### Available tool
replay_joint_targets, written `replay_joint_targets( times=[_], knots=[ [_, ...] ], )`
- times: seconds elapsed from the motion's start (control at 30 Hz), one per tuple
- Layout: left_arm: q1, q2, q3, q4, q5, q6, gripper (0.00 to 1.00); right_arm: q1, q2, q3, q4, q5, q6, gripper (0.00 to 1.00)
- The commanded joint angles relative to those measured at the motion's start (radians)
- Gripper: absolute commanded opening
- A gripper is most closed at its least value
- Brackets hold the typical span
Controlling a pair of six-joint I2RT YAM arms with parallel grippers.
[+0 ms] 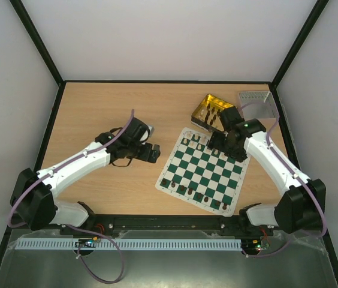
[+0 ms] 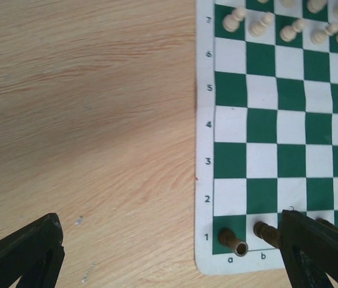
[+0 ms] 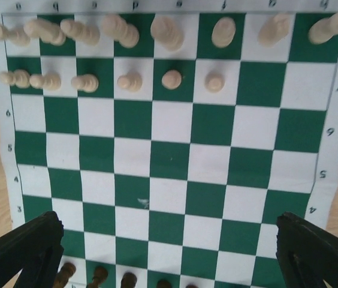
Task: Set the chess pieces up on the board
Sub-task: Move the chessboard to the center of the board.
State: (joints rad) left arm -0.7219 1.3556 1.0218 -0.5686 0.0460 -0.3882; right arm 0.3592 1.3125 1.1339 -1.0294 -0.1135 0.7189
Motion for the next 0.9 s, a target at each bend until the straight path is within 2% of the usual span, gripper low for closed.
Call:
replay_joint_targets(
  times=[0.0,0.1,0.4,0.6,0.87],
  knots=[
    [0.088,-0.022,0.0,-0.011,0.085,-0.039,0.97,-0.001,0.028,-0.029,0.0,-0.118,-0.032,0.95],
    [0.139,-0.038,-0.019,0.003,0.134,-0.062,0.97,-0.002,0.061,-0.052,0.025,-0.166,-0.03,0.93],
    [0.152,-0.035,-0.022,-0.006,0.107,-0.076,0.97,0.0,0.122,-0.064,0.043,-0.207,0.002,0.91],
    [0.152,-0.033,-0.028,-0.029,0.042,-0.089,0.97,0.009,0.148,-0.104,0.073,-0.206,0.017,0.91],
    [0.189,-0.077,-0.024,-0.085,-0.087,-0.13,0.98,0.084,0.23,-0.089,0.147,-0.153,0.037,0.96]
  ],
)
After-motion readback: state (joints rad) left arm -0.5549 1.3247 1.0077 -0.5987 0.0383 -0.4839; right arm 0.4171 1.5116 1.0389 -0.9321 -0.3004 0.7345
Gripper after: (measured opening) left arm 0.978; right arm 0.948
